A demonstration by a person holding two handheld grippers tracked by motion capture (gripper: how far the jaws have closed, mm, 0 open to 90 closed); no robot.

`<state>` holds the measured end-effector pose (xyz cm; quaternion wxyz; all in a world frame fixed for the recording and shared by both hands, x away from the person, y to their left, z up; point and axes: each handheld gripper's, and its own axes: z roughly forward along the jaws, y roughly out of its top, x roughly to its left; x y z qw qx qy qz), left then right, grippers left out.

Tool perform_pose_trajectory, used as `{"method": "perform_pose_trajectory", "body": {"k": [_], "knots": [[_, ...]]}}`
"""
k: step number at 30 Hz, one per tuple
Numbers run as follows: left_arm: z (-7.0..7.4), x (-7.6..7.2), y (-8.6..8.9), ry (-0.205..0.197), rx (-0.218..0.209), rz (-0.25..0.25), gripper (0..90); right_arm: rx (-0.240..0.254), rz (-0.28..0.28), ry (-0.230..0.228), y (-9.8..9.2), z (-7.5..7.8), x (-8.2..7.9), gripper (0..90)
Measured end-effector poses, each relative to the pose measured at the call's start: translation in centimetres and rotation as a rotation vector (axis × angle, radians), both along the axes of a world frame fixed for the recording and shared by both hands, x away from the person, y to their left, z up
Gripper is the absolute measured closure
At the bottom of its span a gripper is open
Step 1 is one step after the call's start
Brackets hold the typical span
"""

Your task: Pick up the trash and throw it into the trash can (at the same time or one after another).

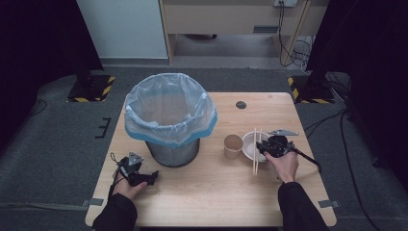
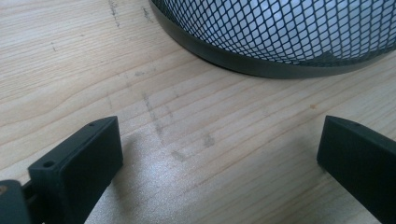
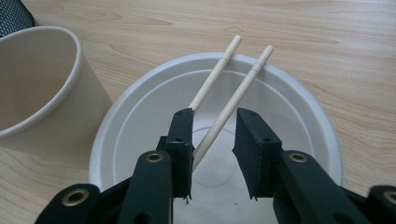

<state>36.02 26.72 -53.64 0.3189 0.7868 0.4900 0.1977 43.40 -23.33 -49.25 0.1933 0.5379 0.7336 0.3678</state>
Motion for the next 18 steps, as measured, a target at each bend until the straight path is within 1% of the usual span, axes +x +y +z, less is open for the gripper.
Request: {"method": "perform_pose_trajectory", "body": {"k": [6,14,18], "knots": [[0.0,0.0,0.0,0.0,0.0,0.0,0.0,0.014,-0.009,0.011,-0.17,0.01,0.03,74.0],[0.0,0.0,0.0,0.0,0.0,0.0,0.0,0.017,-0.024,0.021,-0.16,-0.13,0.11,73.6],[0.0,0.0,0.0,0.0,0.0,0.0,0.0,0.008,-0.028,0.023,-0.23,-0.09,0.11,78.4]]}}
